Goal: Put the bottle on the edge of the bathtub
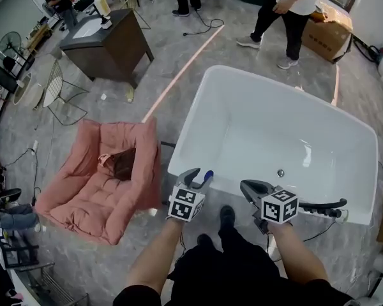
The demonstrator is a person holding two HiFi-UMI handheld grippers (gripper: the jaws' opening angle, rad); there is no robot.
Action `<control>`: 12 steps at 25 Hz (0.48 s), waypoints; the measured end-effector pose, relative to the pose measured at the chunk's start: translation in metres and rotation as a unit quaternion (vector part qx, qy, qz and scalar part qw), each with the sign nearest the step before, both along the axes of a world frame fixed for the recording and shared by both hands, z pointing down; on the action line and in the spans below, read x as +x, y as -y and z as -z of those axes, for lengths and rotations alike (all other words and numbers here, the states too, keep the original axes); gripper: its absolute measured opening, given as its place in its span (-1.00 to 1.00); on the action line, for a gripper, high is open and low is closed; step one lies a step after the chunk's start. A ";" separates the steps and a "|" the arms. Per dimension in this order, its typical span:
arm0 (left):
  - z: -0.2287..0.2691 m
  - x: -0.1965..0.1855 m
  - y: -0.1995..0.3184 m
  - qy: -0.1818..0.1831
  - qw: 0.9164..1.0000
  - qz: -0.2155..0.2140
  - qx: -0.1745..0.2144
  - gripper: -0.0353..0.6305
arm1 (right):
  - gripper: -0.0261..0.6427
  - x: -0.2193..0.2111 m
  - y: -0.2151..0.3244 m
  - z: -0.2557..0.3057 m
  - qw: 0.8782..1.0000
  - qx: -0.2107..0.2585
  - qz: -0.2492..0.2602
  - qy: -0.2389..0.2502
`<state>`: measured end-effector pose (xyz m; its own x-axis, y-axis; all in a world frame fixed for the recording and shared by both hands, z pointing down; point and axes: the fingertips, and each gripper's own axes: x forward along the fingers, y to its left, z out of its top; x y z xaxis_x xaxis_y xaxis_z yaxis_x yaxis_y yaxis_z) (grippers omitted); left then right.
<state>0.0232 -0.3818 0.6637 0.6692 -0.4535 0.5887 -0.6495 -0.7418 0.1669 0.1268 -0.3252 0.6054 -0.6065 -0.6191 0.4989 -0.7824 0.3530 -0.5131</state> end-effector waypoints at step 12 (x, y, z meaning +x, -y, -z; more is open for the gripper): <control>0.078 -0.040 -0.041 -0.011 0.999 -0.009 0.053 -0.44 | -0.89 -0.020 -0.034 0.025 1.000 0.013 0.004 -0.009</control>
